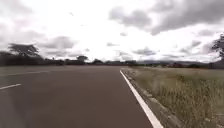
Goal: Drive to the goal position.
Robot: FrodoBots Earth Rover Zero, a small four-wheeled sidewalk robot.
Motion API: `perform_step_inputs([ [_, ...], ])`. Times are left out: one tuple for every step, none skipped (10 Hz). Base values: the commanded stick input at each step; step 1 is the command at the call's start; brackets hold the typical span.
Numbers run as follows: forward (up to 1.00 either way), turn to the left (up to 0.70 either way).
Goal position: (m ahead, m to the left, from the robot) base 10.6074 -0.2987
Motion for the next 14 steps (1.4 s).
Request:
perform_step_inputs([
  [0.70,-0.07],
  [0.70,0.00],
  [0.70,0.00],
  [0.70,0.00],
  [0.70,0.00],
  [0.70,0.00],
  [0.70,0.00],
  [0.70,0.00],
  [0.70,0.00],
  [0.70,0.00],
  [0.70,0.00],
  [0.70,-0.08],
  [0.70,-0.14],
  [0.70,-0.14],
])
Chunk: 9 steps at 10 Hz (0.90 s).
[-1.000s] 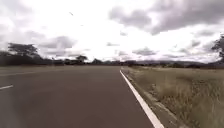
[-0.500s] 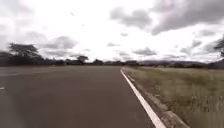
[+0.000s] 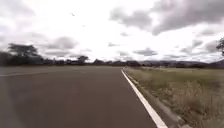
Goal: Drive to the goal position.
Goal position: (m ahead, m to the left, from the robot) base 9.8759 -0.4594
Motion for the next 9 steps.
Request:
perform_step_inputs([
  [0.70,-0.14],
  [0.70,-0.10],
  [0.70,0.00],
  [0.70,0.00],
  [0.70,0.00],
  [0.70,0.00],
  [0.70,0.00],
  [0.70,0.00],
  [0.70,0.00],
])
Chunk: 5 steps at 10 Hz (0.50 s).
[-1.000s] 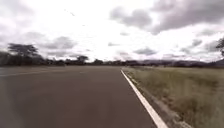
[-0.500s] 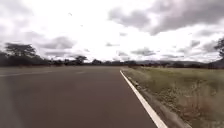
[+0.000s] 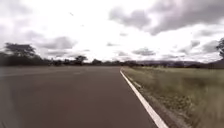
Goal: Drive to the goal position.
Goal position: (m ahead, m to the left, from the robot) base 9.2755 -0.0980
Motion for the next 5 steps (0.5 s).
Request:
perform_step_inputs([
  [0.70,0.00],
  [0.70,0.00],
  [0.70,0.00],
  [0.70,0.00],
  [0.70,0.00],
])
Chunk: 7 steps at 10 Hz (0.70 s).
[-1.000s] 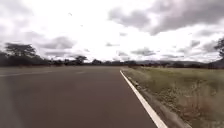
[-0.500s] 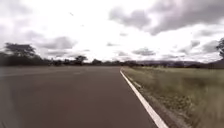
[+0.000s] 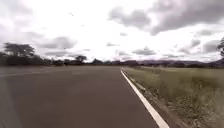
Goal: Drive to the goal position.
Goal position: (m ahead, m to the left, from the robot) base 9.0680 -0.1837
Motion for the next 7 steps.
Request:
perform_step_inputs([
  [0.70,0.00],
  [0.70,0.00],
  [0.70,0.00],
  [0.70,0.00],
  [0.70,0.00],
  [0.70,0.00],
  [0.70,0.00],
])
